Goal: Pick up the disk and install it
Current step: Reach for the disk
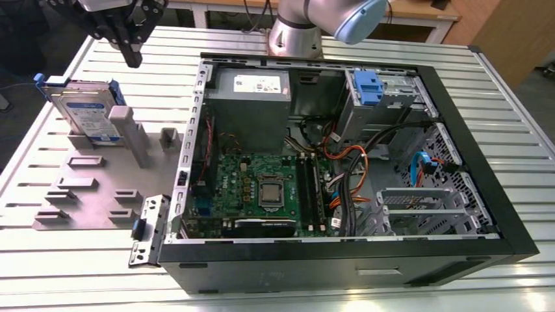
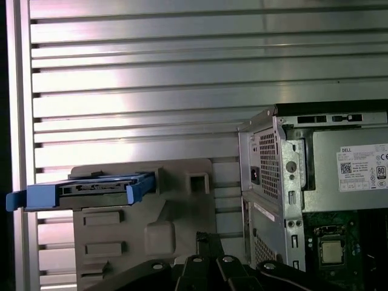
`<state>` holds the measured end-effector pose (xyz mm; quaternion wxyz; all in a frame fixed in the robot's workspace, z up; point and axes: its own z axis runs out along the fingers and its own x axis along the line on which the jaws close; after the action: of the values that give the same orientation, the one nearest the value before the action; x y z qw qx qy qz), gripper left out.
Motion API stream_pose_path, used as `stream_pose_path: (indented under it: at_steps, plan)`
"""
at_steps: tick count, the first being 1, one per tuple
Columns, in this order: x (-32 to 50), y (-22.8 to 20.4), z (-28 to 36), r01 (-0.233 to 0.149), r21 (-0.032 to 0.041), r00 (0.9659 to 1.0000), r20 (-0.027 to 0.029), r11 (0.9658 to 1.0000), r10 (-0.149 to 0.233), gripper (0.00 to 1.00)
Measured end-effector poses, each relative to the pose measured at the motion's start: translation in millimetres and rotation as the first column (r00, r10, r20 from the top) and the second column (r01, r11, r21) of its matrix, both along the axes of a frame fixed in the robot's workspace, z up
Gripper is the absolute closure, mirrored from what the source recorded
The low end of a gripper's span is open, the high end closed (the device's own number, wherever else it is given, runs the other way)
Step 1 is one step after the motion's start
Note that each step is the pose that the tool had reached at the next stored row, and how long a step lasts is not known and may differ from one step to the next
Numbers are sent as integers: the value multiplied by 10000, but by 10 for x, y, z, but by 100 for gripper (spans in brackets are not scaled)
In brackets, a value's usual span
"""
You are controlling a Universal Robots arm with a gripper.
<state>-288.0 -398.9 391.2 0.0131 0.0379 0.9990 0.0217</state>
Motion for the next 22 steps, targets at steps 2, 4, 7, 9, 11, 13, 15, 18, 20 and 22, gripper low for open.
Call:
stream_pose_path:
  at_steps: [2,4,7,9,11,13,15,18,20,22]
  plan:
    - [-18,0,0,-1,-1,10000,0,10000,1,89]
    - [-38,0,0,-1,-1,10000,0,10000,1,89]
    - [-70,0,0,-1,0,10000,0,10000,1,89]
    - [-91,0,-1,-1,0,10000,0,10000,1,89]
    - [-111,0,0,-1,-1,10000,-1,10000,1,89]
    - [-131,0,-1,-1,0,10000,0,10000,1,89]
    - [-153,0,-1,-2,-1,10000,-1,10000,2,89]
    - [-183,0,-1,-1,-1,10000,-1,10000,1,89]
    - [-198,0,-1,-1,-1,10000,0,10000,1,89]
    - [-207,0,-1,-1,0,10000,0,10000,1,89]
